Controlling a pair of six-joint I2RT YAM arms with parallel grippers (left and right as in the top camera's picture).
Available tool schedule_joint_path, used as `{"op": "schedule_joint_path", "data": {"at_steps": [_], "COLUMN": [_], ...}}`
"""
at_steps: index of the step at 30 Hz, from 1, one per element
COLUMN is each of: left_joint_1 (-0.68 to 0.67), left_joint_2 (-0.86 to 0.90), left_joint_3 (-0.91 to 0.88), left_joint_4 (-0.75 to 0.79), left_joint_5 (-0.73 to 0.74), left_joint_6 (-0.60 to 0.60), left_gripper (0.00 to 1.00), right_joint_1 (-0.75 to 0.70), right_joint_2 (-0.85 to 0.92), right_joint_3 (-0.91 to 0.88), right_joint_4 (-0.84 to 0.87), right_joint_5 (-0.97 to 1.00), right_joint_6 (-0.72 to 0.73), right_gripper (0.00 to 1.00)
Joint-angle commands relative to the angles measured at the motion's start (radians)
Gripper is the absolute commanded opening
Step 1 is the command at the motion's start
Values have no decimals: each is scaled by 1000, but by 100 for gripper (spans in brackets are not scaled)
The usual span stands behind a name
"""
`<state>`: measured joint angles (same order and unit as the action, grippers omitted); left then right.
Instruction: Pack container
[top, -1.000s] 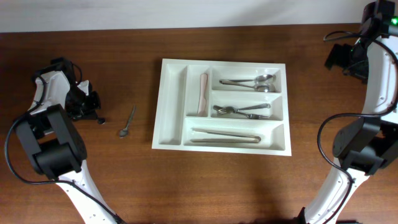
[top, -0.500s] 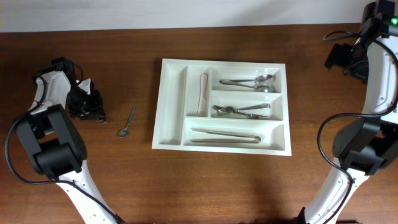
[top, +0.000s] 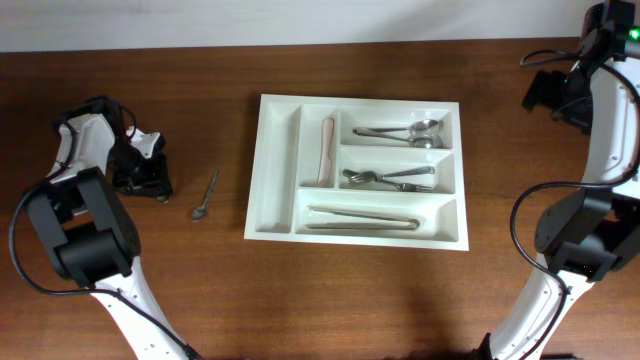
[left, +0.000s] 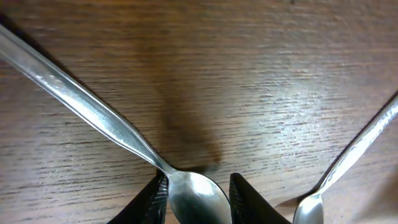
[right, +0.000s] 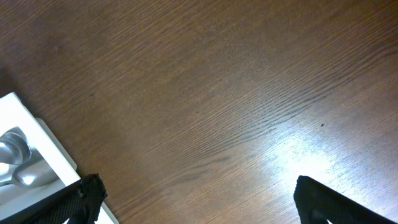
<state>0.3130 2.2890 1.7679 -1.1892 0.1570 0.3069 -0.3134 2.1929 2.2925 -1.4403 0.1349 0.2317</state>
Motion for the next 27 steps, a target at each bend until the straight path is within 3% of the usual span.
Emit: {"op": "schedule_joint_path", "data": {"at_steps": [1,10,17,27], "left_joint_1": [-32,-104,-102,-99], "left_joint_2": [39,39,39,39], "left_joint_3": [-3,-2,-2,41], "left_joint_4": [-5,-26,-19,9], "left_joint_5": [0,-65,-80,-120], "left_joint_6": [68,84,79,-37], "left_gripper": [35,32,2,2], "right_joint_1": [5,5,5,5], "right_joint_2": [5,5,5,5], "right_joint_3": [-4,-4,-4,-4], "right_joint_4": [0,0,0,0], "right_joint_5": [16,16,16,16], "right_joint_6": [1,0,0,1], "right_gripper": [99,99,99,99]}}
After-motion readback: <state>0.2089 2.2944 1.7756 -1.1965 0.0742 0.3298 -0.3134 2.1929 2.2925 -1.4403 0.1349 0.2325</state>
